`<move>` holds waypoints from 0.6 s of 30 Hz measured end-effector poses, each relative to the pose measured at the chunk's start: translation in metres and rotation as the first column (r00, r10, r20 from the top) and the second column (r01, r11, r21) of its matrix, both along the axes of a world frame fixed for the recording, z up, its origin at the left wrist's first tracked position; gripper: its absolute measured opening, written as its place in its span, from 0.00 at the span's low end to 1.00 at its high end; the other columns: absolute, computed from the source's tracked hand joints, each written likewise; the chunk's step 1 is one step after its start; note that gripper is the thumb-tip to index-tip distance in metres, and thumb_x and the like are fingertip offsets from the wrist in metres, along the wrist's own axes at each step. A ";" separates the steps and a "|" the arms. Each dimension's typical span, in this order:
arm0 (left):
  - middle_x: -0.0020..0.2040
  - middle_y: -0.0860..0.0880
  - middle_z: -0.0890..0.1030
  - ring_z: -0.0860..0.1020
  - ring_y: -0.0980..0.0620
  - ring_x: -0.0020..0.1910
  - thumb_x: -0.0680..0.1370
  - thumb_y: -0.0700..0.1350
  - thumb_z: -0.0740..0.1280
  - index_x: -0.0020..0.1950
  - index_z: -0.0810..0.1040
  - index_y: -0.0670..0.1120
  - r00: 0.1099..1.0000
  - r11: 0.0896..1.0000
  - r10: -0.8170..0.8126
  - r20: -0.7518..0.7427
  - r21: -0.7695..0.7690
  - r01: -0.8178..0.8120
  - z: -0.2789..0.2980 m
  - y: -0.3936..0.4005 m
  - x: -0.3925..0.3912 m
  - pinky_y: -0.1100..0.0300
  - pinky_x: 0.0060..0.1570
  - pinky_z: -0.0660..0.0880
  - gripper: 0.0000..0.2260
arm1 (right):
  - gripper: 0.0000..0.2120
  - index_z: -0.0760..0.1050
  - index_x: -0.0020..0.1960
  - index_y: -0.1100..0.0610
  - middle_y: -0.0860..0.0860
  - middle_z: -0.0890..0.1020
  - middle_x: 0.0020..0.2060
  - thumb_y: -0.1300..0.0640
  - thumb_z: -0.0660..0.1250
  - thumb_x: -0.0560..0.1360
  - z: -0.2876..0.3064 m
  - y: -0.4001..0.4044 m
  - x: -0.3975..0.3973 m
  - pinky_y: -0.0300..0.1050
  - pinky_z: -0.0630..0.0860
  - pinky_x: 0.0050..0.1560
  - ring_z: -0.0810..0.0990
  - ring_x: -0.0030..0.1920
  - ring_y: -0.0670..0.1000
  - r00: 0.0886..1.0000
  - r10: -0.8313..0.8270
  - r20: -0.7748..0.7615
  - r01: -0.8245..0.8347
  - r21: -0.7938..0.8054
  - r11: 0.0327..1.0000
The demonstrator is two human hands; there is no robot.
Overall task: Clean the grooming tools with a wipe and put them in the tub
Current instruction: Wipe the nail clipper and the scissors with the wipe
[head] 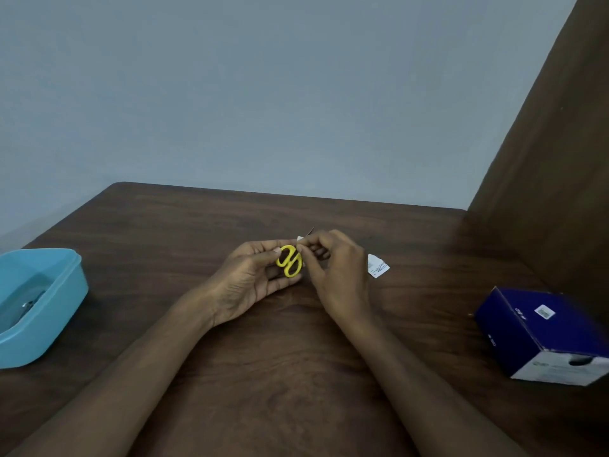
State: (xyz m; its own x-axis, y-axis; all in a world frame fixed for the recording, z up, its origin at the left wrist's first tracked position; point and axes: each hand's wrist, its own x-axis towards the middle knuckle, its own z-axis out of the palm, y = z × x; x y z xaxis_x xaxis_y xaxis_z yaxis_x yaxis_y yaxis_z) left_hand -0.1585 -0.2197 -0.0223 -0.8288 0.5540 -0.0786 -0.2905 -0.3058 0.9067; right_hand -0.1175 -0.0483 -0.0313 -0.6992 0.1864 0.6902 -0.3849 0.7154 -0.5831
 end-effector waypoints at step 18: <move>0.55 0.41 0.85 0.86 0.49 0.53 0.87 0.36 0.58 0.65 0.82 0.38 1.000 0.998 0.021 0.011 0.052 -0.021 0.002 0.002 0.004 0.52 0.60 0.83 0.13 | 0.07 0.88 0.53 0.56 0.49 0.86 0.46 0.65 0.76 0.77 0.003 -0.003 0.004 0.47 0.83 0.47 0.85 0.45 0.46 0.992 0.004 -0.127 0.004 0.063 0.998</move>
